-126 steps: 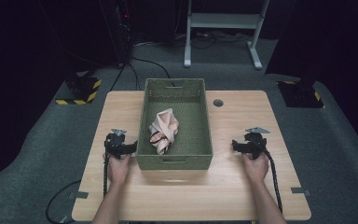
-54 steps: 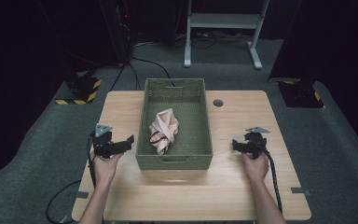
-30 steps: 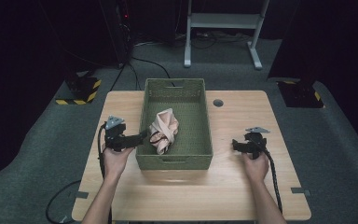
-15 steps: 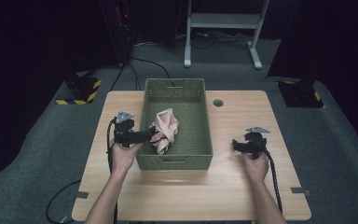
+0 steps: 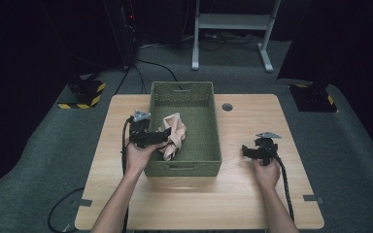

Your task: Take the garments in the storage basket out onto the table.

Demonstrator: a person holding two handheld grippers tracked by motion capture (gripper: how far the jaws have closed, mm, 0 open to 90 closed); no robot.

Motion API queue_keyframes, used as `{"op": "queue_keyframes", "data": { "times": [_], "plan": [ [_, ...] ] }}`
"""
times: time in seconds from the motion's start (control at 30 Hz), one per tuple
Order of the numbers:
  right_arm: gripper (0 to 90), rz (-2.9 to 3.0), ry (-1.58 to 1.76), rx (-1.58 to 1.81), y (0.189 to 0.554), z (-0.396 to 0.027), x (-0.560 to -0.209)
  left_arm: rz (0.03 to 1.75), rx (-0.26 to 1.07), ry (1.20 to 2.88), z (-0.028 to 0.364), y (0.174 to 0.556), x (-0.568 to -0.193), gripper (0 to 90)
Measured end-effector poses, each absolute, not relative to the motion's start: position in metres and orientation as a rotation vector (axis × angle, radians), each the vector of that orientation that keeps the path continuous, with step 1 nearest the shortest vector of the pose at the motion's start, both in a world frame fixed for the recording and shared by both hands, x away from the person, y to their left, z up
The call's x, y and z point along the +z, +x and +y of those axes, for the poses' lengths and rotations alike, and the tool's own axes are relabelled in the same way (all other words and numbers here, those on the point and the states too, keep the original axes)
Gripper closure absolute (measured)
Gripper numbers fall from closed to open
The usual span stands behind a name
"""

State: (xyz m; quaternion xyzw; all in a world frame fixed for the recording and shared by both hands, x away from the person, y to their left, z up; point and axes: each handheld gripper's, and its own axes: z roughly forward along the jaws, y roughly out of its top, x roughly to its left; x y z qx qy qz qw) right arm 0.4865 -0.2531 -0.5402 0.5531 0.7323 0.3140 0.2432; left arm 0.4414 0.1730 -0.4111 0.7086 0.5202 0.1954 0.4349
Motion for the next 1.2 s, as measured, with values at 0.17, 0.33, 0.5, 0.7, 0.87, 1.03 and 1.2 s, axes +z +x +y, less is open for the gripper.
{"op": "queue_keyframes", "data": {
  "times": [0.17, 0.33, 0.5, 0.7, 0.87, 1.03, 1.2],
  "plan": [
    [11.1, 2.002, 1.510, 0.858, 0.487, -0.253, -0.540, 1.319, 0.481, 1.784, 0.165, 0.447, -0.412, 7.5],
    [11.0, 2.001, 1.511, 0.858, 0.486, -0.253, -0.540, 1.338, 0.488, 1.802, 0.159, 0.454, -0.413, 7.5],
    [11.0, 2.001, 1.511, 0.858, 0.486, -0.253, -0.540, 1.364, 0.490, 1.820, 0.151, 0.461, -0.415, 7.5],
    [11.0, 2.002, 1.511, 0.858, 0.486, -0.253, -0.540, 1.385, 0.528, 1.847, 0.144, 0.470, -0.421, 7.5],
    [10.9, 2.002, 1.511, 0.857, 0.486, -0.253, -0.540, 1.410, 0.559, 1.866, 0.142, 0.476, -0.426, 7.5],
    [10.9, 2.001, 1.513, 0.858, 0.486, -0.253, -0.540, 1.429, 0.548, 1.885, 0.140, 0.481, -0.431, 7.5],
    [10.9, 2.002, 1.511, 0.857, 0.486, -0.253, -0.540, 1.438, 0.521, 1.913, 0.136, 0.487, -0.436, 7.4]
  ]
}}
